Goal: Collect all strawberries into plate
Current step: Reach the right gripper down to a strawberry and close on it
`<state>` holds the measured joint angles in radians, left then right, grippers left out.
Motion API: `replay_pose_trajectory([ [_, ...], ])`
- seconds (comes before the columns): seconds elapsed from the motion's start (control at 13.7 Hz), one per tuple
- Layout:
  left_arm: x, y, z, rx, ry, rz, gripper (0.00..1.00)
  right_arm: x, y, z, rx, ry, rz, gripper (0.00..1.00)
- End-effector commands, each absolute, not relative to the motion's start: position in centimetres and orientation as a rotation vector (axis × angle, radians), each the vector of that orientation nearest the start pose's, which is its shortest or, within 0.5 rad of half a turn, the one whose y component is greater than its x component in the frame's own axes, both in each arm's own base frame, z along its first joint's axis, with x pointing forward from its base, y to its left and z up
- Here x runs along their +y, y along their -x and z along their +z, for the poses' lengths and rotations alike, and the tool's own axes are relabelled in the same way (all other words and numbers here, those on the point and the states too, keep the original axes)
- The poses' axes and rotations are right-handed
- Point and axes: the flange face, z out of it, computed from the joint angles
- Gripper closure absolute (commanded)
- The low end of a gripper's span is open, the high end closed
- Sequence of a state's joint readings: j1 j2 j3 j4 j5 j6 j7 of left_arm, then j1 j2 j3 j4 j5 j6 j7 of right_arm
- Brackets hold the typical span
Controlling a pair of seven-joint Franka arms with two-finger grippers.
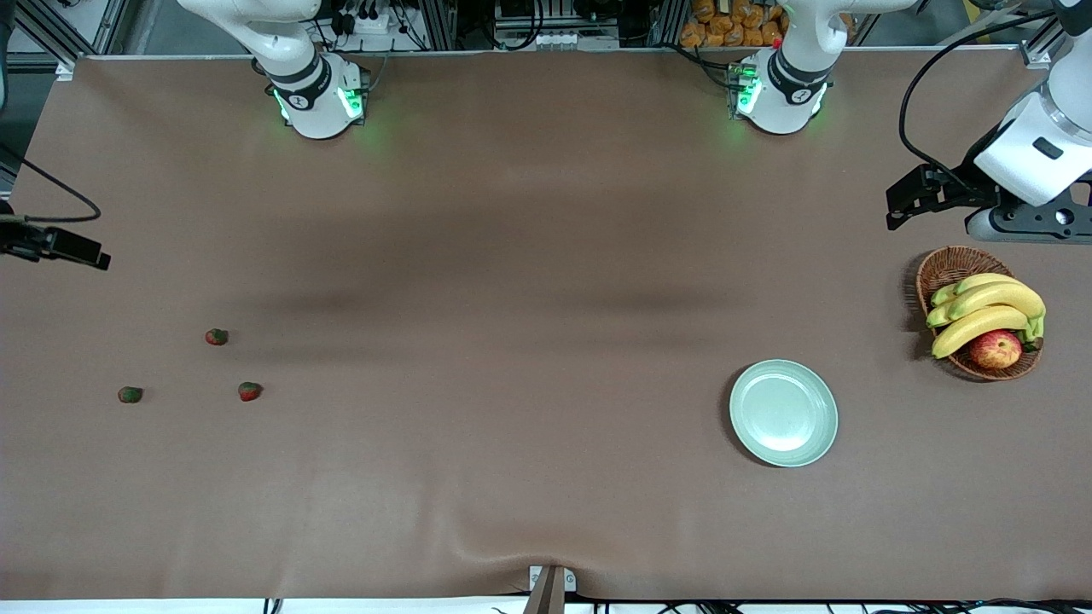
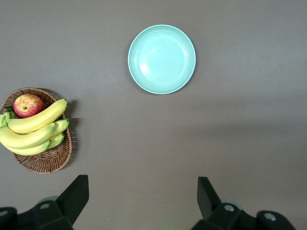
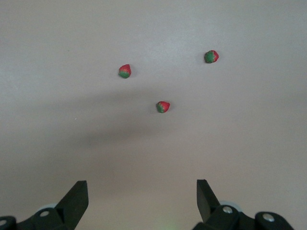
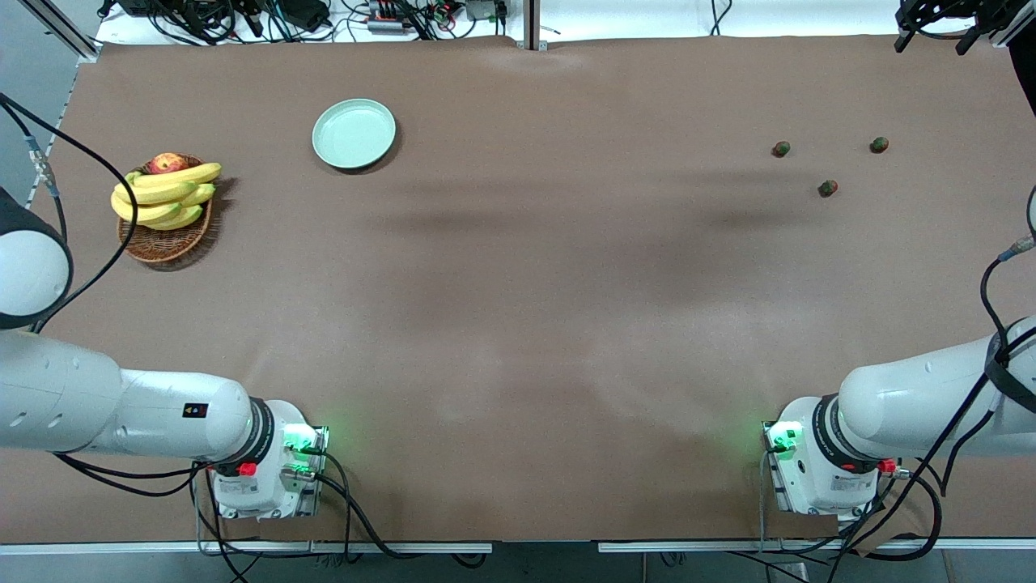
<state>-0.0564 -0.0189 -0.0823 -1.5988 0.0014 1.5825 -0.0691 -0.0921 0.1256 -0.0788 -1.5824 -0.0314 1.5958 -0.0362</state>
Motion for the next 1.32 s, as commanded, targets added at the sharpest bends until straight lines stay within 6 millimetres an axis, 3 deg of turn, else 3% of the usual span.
replay_pose_trajectory([
  [0.0,-7.7,-54.3,62.7,0.101,3.14,-0.005,0.0,-11.6,-59.6,52.9,0.192,3.212,0.169,0.0],
  [0.22,-7.5,-54.4,63.3,0.089,3.139,-0.036,0.0,-14.0,-61.7,48.4,0.155,3.245,0.164,0.0],
  [0.44,-7.4,-54.4,63.8,0.084,3.141,-0.048,0.0,-17.2,-63.8,43.5,0.013,3.258,0.11,0.0],
  [0.8,-7.4,-54.7,63.1,0.087,3.14,-0.034,0.0,-23.2,-65.0,32.9,-0.221,3.238,0.111,0.0],
  [1.1,-7.6,-54.7,63.2,0.094,3.14,-0.036,0.0,-25.4,-65.6,26.1,-0.368,3.222,0.105,0.0],
  [1.24,-7.7,-54.8,63.1,0.099,3.14,-0.034,0.0,-25.3,-65.5,24.2,-0.385,3.205,0.125,0.0],
])
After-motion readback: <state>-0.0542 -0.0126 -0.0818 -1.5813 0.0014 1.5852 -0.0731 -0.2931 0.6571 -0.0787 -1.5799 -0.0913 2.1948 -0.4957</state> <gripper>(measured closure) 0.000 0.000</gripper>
